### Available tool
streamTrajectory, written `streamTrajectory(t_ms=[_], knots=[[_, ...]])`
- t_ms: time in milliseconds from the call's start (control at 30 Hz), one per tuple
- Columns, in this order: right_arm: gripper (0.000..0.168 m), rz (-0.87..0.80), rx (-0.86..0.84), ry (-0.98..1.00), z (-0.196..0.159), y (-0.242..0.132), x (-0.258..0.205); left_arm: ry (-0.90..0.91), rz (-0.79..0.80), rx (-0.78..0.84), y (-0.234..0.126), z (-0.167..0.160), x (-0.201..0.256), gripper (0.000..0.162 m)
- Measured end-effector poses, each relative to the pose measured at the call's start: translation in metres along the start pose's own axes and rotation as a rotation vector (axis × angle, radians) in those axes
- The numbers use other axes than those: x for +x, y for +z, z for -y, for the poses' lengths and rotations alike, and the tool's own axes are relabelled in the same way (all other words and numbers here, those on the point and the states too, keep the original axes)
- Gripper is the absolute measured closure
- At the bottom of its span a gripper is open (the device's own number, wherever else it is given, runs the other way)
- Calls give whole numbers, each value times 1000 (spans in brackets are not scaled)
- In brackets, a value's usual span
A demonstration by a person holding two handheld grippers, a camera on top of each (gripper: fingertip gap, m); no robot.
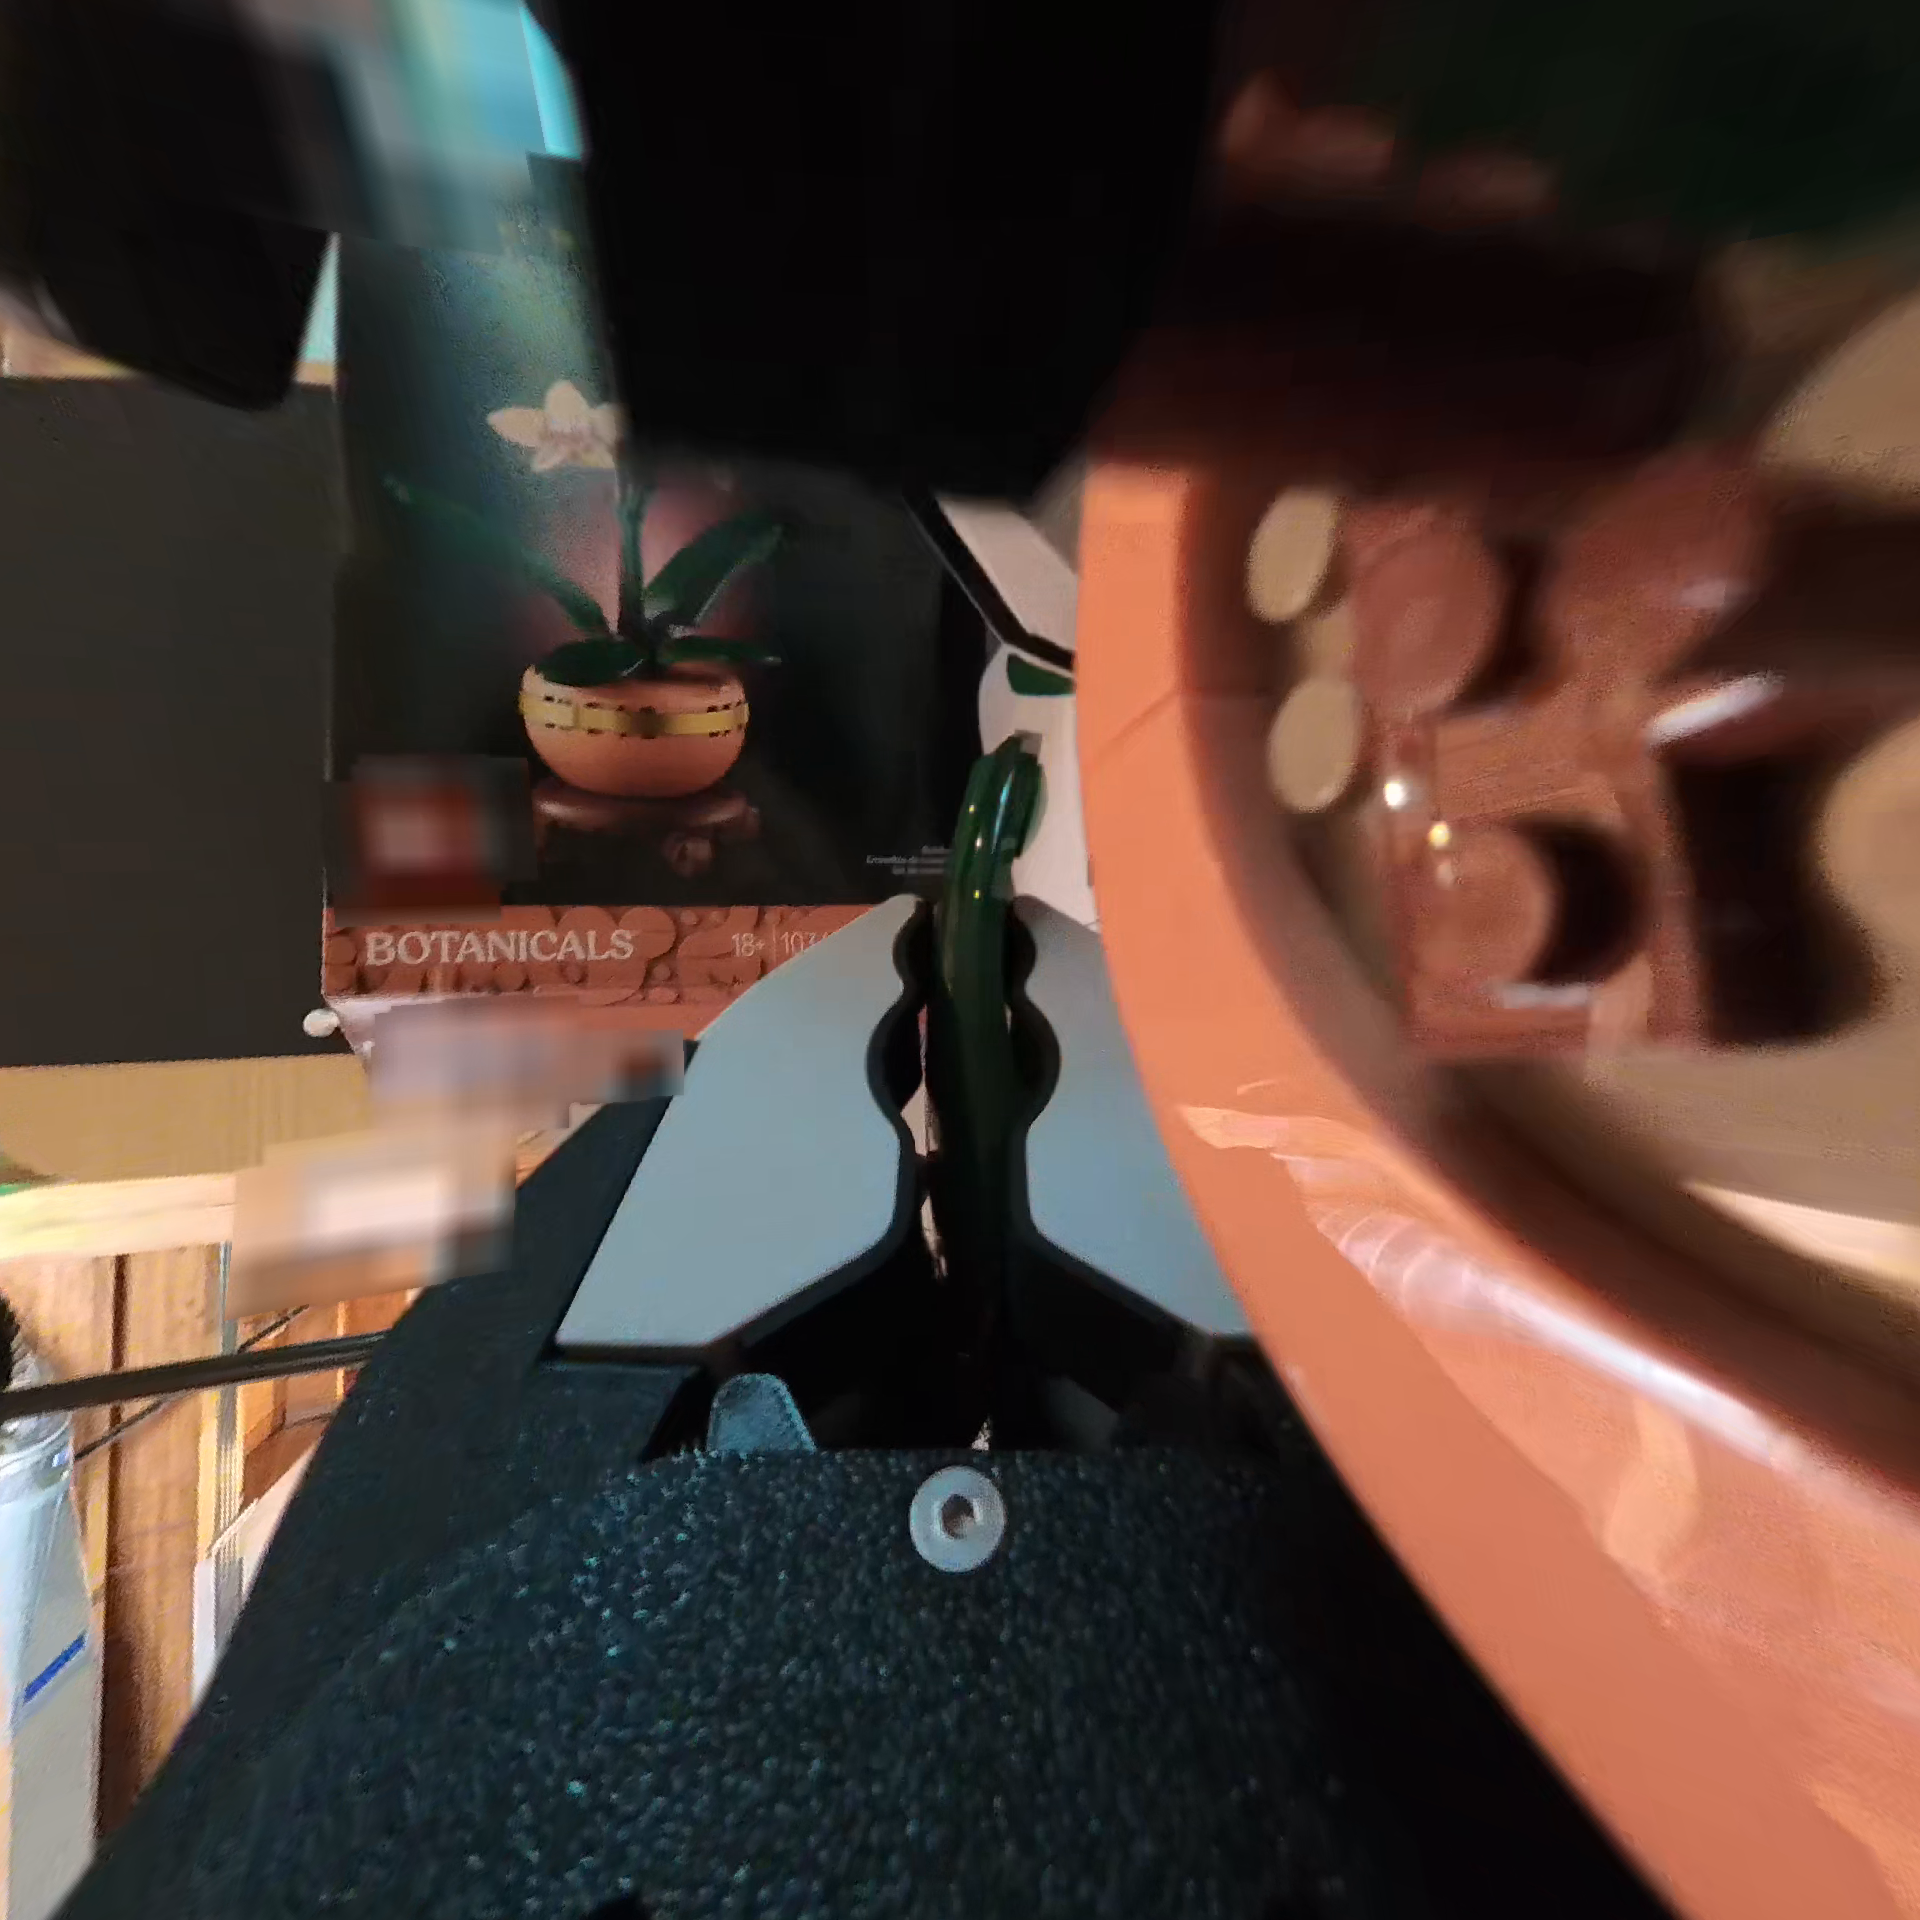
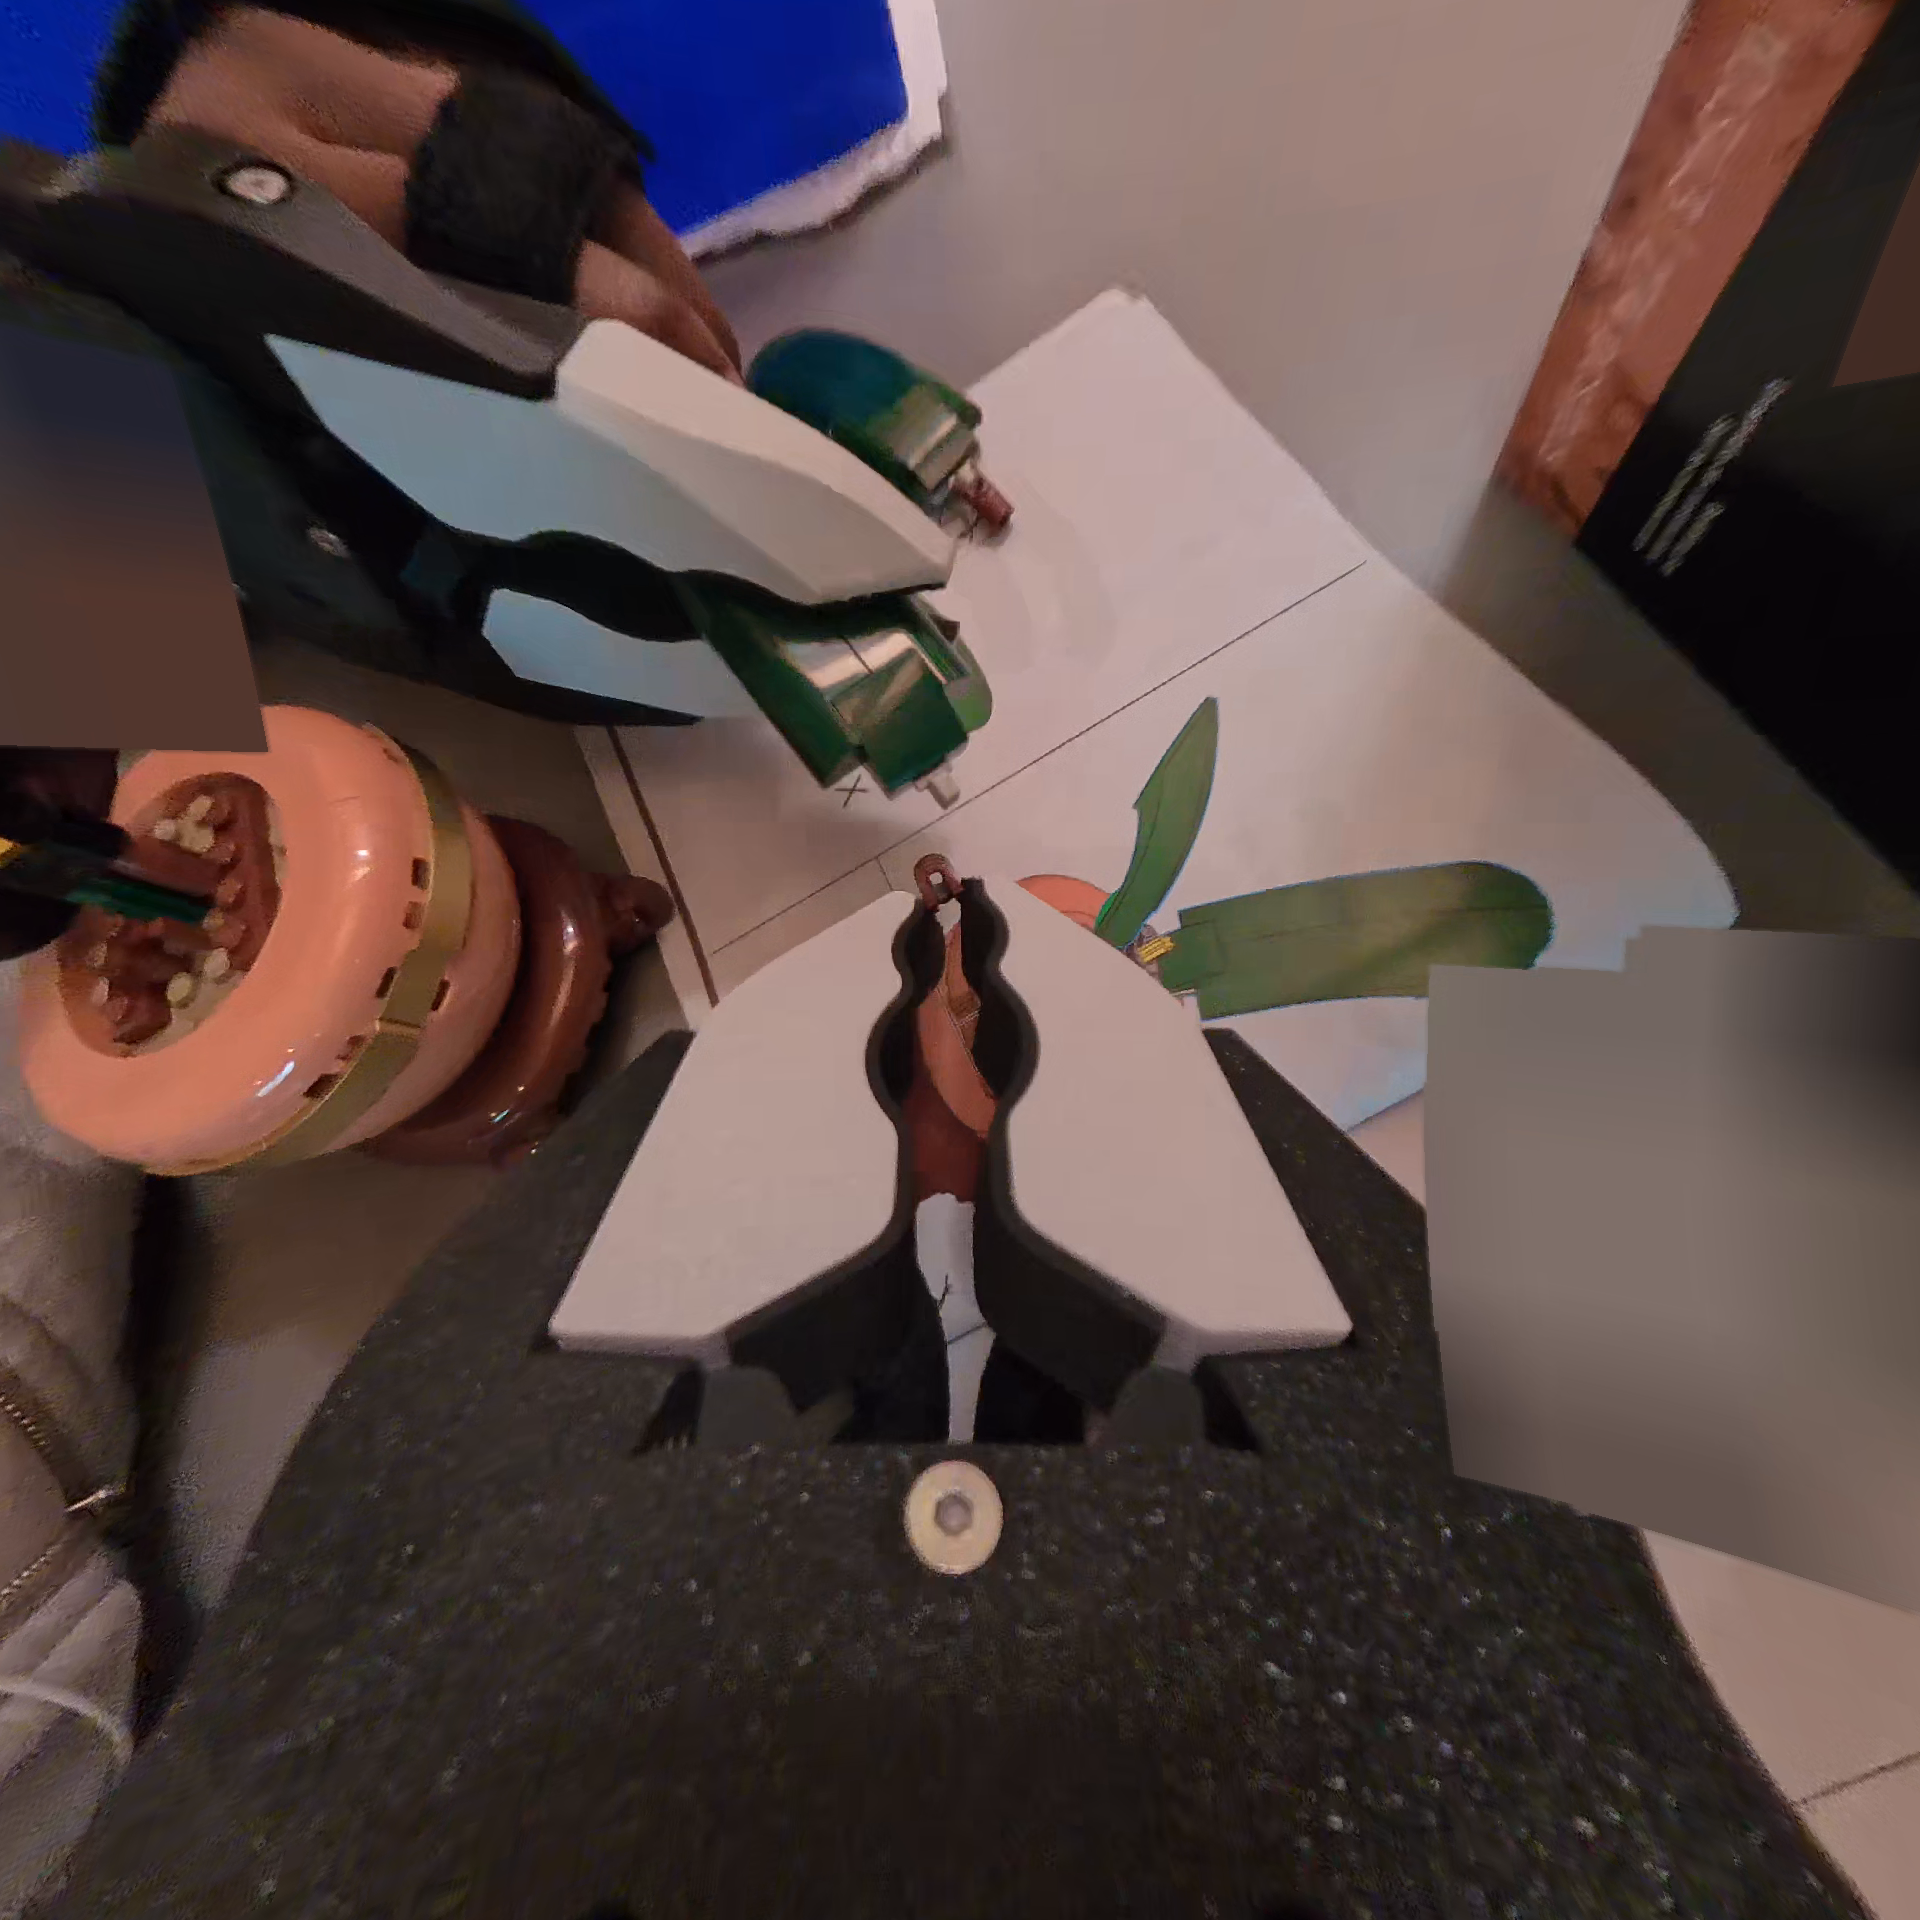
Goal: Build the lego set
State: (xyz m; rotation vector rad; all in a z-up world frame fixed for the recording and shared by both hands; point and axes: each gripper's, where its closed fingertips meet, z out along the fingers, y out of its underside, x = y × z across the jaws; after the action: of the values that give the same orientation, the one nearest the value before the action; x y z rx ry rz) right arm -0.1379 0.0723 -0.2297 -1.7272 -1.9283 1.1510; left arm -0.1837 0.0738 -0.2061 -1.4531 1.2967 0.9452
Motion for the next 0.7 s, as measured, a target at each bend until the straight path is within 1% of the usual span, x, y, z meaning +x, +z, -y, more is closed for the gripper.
streamTrajectory(t_ms=[133, 200, 300, 333, 400, 500, 533, 600, 633, 700], knots=[[162, 6, 90, -6, 4, -10, -1, -22, 80, 24, -2, 0, -10, 153], [161, -23, 72, -21, -3, -12, 5, -19, 126, 41, -4, 3, -16, 152], [139, -52, -36, -66, -22, -9, 9, -44, 172, 60, -6, 6, -22, 152], [138, -49, -47, -79, -24, -9, 8, -66, 180, 73, -6, 8, -23, 153], [129, -40, -37, -97, -23, -8, 5, -142, 185, 89, -7, 8, -28, 151], [99, -41, 24, -117, -11, -12, 6, -377, 169, 136, -9, 5, -37, 151], [94, -34, 71, -130, -3, -14, 4, -490, 151, 164, -11, 5, -40, 151], [82, -25, 218, -156, 20, -24, -1, -776, 80, 250, -13, 8, -47, 151], [81, -25, 278, -170, 31, -30, -3, -947, 18, 309, -15, 12, -50, 152], [77, -9, 307, -190, 39, -36, -6, -1289, -119, 440, -19, 18, -59, 152]])
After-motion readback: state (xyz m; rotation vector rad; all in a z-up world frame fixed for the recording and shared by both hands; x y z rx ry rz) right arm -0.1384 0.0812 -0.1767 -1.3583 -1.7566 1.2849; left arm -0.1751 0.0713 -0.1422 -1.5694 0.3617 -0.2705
